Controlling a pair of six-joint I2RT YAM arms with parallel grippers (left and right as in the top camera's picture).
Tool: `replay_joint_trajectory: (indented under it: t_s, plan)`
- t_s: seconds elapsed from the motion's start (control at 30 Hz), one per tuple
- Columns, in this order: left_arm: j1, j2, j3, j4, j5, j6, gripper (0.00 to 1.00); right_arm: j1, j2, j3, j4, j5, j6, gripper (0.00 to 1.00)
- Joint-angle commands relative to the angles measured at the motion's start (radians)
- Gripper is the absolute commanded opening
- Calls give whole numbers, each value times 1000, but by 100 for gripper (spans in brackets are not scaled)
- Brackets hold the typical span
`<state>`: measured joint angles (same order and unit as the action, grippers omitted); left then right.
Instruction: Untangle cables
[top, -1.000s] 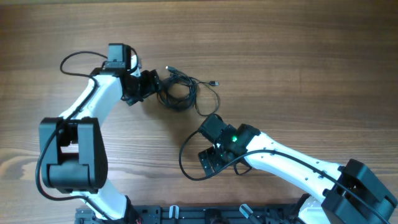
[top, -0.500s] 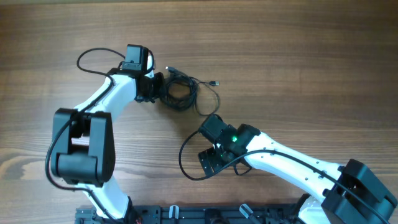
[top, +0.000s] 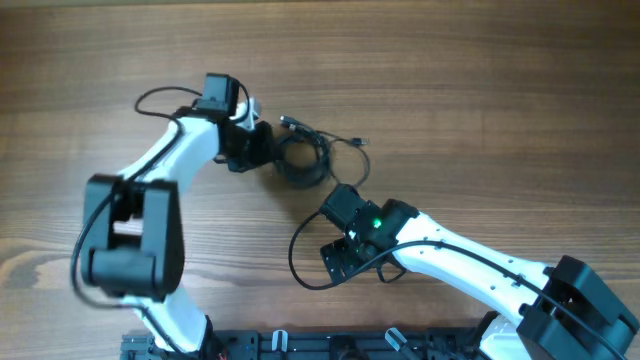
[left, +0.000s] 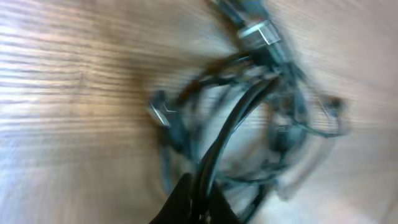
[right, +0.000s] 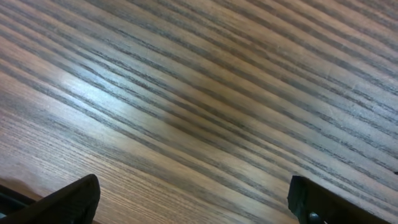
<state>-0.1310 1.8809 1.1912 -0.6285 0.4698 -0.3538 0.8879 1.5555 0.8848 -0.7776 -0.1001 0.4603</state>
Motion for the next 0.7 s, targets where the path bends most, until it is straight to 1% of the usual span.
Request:
replay_joint_trajectory:
  t_s: [0.0,0.03,0.13,0.23,0.33,0.4,0.43,0.47,0.53,0.6,0.63,0.67]
  plan:
    - [83,-238,117,-107,42,6,4,2,-16,-3,11,48,10,99]
    - [111,-306,131,-137,42,6,4,2,-16,-3,27,48,10,99]
    - [186,-508,132,-163,42,6,4,2,-19,-2,129,45,-23,98]
    - [214,-647,132,-169,42,5,4,2,-70,15,254,-34,-101,95]
    - [214,-704,132,-170,42,1,4,2,-204,51,380,-51,-190,95]
    - [214,-715,132,-175,47,-30,4,2,-316,52,475,-51,-266,94]
    - [214,-715,132,-177,103,-29,4,2,-384,52,520,-50,-306,94]
    - [214,-715,132,-171,212,8,4,2,-442,52,552,-42,-323,95]
    - [214,-715,132,-157,354,22,4,2,-515,52,578,-5,-327,94]
    - [214,-715,132,-137,536,23,4,2,-552,52,579,10,-327,93]
    - [214,-715,132,-95,731,26,4,2,-556,52,578,10,-327,92]
    - [214,-715,132,-61,834,25,4,2,-555,52,575,11,-327,92]
